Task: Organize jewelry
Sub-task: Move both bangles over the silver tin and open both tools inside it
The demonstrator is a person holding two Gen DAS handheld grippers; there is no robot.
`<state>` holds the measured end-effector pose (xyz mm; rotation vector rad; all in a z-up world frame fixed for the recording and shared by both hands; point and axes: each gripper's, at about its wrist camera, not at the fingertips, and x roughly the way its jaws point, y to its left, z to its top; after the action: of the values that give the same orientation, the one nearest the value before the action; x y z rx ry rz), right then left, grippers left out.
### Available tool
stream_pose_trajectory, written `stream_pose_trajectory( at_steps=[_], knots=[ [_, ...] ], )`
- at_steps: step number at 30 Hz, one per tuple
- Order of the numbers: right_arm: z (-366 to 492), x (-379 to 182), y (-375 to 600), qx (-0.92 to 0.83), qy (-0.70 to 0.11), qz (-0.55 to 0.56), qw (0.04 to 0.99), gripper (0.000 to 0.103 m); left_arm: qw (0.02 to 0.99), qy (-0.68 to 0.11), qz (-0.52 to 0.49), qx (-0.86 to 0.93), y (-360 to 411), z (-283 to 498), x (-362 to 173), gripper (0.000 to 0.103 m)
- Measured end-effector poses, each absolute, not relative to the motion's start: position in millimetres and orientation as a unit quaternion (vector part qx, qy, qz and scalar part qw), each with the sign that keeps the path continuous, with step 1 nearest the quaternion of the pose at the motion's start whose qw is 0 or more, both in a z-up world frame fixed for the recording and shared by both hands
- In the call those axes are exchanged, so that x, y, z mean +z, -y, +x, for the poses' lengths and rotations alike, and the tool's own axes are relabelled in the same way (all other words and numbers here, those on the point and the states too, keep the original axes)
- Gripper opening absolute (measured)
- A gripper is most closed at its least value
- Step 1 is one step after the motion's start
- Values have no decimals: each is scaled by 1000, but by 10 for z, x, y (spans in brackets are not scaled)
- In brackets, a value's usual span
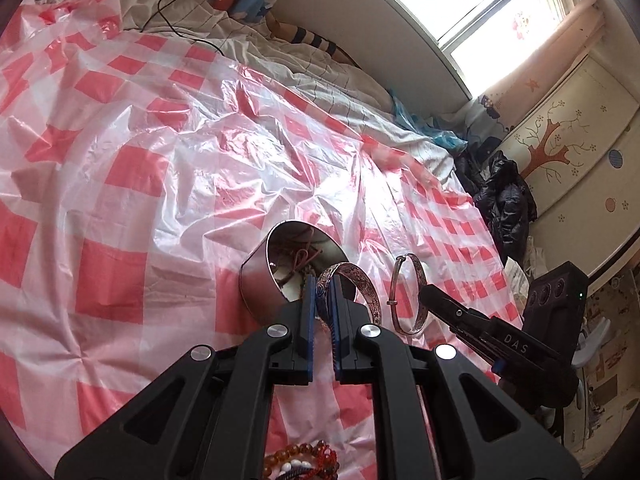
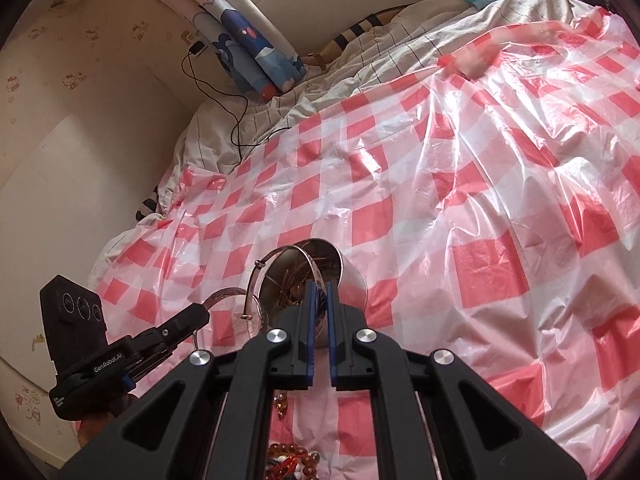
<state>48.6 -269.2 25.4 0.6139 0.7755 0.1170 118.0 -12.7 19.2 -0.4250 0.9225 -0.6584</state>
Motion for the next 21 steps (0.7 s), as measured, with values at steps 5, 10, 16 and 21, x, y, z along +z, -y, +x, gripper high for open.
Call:
stream_pose_trajectory(
  at_steps=[5,10,16,21],
  knots=[
    [780,163,2702,47,-378,280,881,6,830,-428,-198,-297,293,1370,99,6],
    [935,100,2665,46,-386,268,881,6,842,-436,-169,-269,495,1588,-23,6],
    [1034,50,2519,56,-399,253,879,6,837,-467,-158,-236,477,1635,-141,12],
    [1094,-18,2346,65,-425,222,875,7,848,-450,-169,-222,286,1524,34,31]
  ],
)
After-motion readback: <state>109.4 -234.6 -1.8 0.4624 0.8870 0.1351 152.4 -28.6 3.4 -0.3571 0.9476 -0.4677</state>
